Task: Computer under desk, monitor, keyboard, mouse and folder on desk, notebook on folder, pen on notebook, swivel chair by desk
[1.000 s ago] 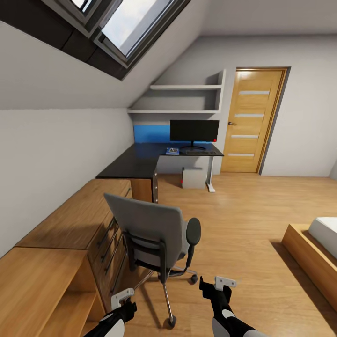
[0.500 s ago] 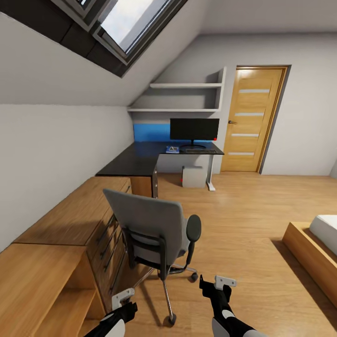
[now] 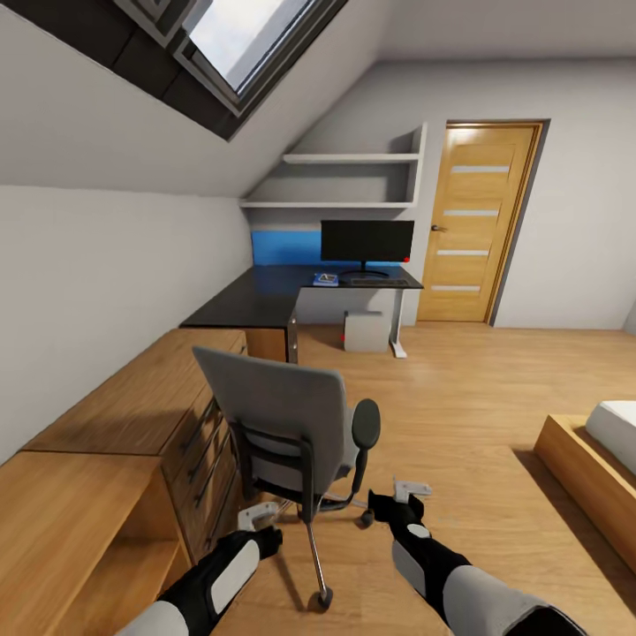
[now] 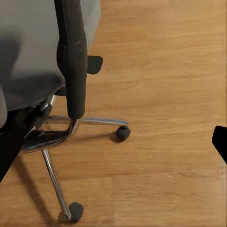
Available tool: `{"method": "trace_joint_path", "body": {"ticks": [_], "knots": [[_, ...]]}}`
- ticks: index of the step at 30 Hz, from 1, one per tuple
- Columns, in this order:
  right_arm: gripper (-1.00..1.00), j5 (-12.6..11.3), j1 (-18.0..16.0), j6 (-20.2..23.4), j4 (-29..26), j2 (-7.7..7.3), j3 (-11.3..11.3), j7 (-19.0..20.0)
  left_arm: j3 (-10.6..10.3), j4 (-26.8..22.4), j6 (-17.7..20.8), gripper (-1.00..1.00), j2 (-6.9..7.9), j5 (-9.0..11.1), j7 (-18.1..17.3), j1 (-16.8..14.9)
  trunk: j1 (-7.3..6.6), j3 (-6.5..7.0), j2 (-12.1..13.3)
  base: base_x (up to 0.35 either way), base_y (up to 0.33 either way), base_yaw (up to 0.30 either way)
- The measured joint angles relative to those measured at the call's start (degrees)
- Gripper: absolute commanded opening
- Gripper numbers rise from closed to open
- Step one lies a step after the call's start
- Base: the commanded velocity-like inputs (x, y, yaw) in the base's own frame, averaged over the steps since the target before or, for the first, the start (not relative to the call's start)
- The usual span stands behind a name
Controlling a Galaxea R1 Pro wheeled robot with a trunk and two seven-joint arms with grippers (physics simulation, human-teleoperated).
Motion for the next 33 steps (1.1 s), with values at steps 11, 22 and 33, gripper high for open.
{"method": "trace_joint_path", "body": {"ticks": [11,22,33], "knots": [[1.00,0.08,-4.73,4.49,0.99,0.13,0.08,0.02,0.37,5.20,2.59,1.00,0.14,0.21,0.41,-4.73,2.42,-1.98,-4.41,0.000,0.000,0.000],[1.00,0.14,-4.93,4.56,3.16,0.28,0.12,0.40,0.15,10.03,-4.99,1.00,0.07,0.04,0.33,-4.93,4.83,-3.96,-8.83,0.000,0.000,0.000],[1.00,-0.22,-4.78,0.61,3.25,1.07,0.16,0.49,0.13,10.34,-5.80,1.00,-0.09,0.07,0.33,-4.94,7.25,-5.93,-13.24,0.000,0.000,0.000]]}}
